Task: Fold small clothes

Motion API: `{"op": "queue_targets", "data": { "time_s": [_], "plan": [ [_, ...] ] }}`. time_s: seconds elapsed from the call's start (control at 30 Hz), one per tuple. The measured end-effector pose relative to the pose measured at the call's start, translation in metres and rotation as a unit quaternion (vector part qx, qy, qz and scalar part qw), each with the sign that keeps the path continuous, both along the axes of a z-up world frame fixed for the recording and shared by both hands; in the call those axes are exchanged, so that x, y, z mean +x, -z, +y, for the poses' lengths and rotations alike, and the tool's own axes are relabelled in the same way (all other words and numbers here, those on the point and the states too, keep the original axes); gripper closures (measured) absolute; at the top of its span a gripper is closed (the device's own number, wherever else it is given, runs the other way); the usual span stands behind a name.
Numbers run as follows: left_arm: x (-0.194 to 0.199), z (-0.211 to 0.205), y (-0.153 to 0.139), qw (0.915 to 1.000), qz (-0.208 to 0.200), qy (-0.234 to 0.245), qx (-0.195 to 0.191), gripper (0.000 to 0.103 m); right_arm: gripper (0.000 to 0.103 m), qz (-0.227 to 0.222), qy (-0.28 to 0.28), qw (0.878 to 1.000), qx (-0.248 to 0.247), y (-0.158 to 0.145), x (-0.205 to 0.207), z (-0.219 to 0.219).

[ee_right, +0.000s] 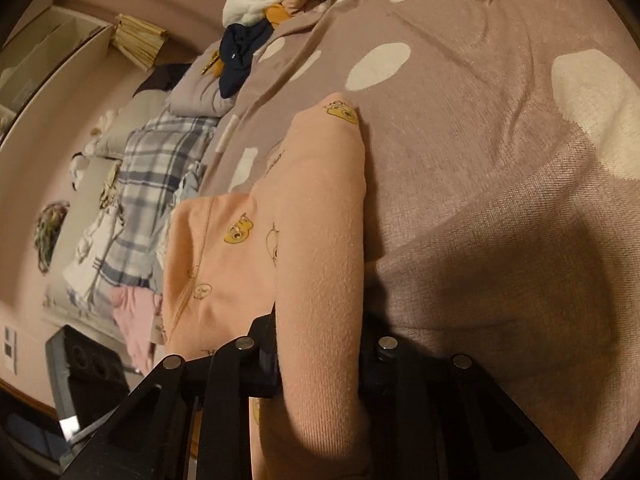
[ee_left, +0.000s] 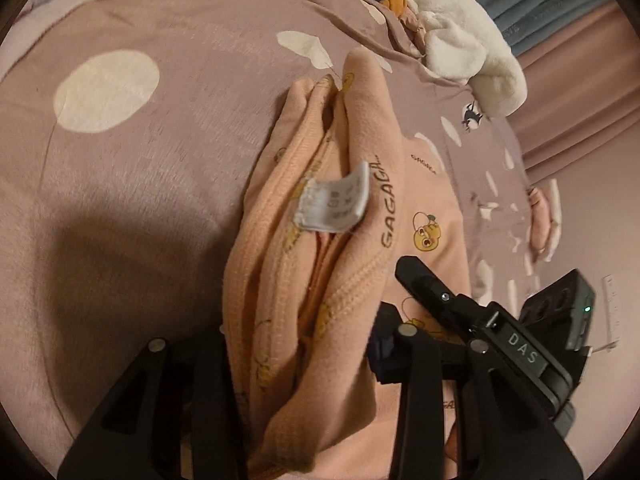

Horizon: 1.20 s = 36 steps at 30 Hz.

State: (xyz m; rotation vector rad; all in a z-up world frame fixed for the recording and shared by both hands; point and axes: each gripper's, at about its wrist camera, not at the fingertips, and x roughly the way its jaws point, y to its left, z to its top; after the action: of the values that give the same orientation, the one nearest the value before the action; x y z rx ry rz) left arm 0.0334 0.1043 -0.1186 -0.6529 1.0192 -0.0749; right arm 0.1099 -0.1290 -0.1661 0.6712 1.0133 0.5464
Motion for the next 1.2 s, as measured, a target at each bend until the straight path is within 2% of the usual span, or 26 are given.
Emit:
{"op": "queue_targets", "data": {
  "time_s": [0.1,0.27,0.37,0.57,0.67,0.8,1.0,1.2],
  "plan": [
    [0.006,0.0,0.001,1.0,0.004,-0.004,0.003,0.066,0.079,-0.002,-0.002,1.0,-0.008,-0.001,0.001,0.0],
    [0.001,0.0,-0.001,0.9998,-0.017,-0.003,0.005,0.069,0.079,-0.021,-0.004,0.999,-0.042,-0.011,-0.004,0.005],
    [0.0,-0.002,-0.006,0.9998,-0.02,-0.002,0.005,0.071,0.079,-0.028,-0.005,0.999,-0.042,-0.015,-0.006,0.004],
    [-0.006,-0.017,-0.025,0.9969,-0.036,0.011,0.069,0.075,0.079,-0.064,-0.019,0.995,-0.081,-0.041,-0.012,0.016],
    [-0.011,-0.018,-0.038,0.9961,-0.054,0.013,0.069,0.075,0.079,-0.081,-0.019,0.993,-0.08,-0.057,-0.017,0.015],
    [-0.017,-0.016,-0.053,0.9958,-0.079,0.013,0.045,0.075,0.079,-0.103,-0.022,0.991,-0.08,-0.075,-0.022,0.007],
    [-0.025,-0.028,-0.078,0.9915,-0.105,0.018,0.074,0.075,0.079,-0.124,-0.02,0.989,-0.076,-0.095,-0.03,0.004],
    [-0.033,-0.032,-0.091,0.9901,-0.113,0.021,0.08,0.075,0.079,-0.13,-0.019,0.989,-0.071,-0.105,-0.035,0.0]
  ]
}}
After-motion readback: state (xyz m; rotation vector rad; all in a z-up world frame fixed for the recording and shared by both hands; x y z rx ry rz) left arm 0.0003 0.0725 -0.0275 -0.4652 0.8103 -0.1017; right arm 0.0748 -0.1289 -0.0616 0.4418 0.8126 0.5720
